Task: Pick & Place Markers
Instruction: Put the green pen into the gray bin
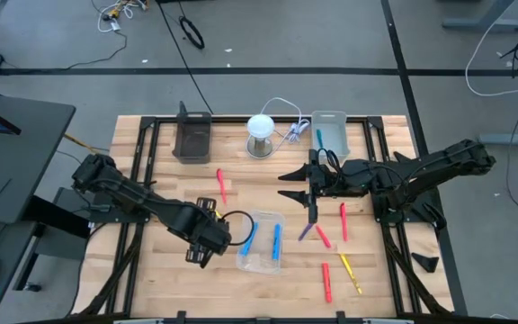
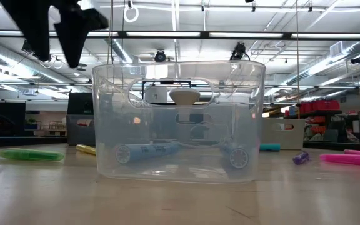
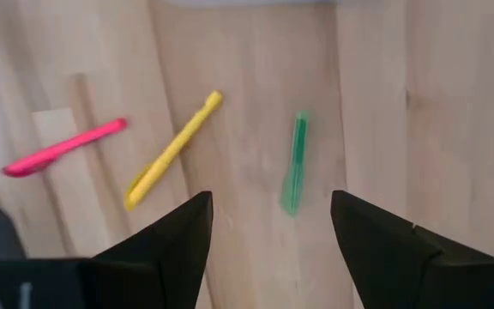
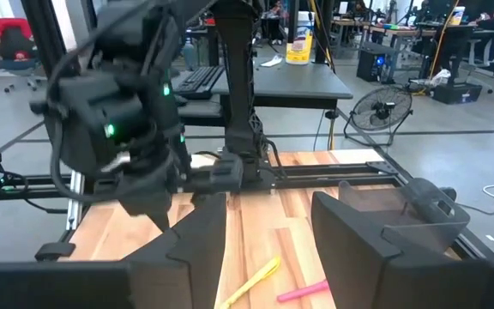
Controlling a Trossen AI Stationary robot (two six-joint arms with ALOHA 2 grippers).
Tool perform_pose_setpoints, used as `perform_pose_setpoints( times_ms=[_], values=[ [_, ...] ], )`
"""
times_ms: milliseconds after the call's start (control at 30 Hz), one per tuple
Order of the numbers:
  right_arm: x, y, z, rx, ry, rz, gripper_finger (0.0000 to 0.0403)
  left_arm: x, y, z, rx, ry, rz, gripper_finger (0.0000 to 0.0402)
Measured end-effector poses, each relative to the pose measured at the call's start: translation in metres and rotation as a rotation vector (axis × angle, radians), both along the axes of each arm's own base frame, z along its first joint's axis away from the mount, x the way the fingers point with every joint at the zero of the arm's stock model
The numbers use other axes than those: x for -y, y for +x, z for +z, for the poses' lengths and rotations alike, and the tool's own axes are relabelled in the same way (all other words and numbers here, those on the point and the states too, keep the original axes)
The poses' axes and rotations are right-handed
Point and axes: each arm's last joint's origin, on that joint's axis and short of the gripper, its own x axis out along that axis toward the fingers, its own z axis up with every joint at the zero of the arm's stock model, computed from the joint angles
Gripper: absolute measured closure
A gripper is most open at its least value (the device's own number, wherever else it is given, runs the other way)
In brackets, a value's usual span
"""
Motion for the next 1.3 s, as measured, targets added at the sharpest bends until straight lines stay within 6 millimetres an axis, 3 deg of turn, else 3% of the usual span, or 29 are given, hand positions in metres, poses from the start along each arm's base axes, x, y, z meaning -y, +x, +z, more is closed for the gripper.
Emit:
perform_pose_setpoints(
  times_ms=[500, 700, 1300],
  values=[
    [0.0, 0.0, -0.003, -0.033, -0.005, -0.001, 0.0227, 0.0, -0.004, -0.061, 0.047, -0.087, 0.002, 0.0158],
    [0.0, -0.001, -0.004, -0.045, -0.002, -0.002, 0.0227, 0.0, -0.003, -0.075, 0.109, -0.119, 0.0, 0.0159],
    [0.0, -0.001, -0.005, -0.052, -0.003, -0.002, 0.0227, -0.001, -0.013, -0.111, 0.054, -0.154, 0.033, 0.0159]
  ],
)
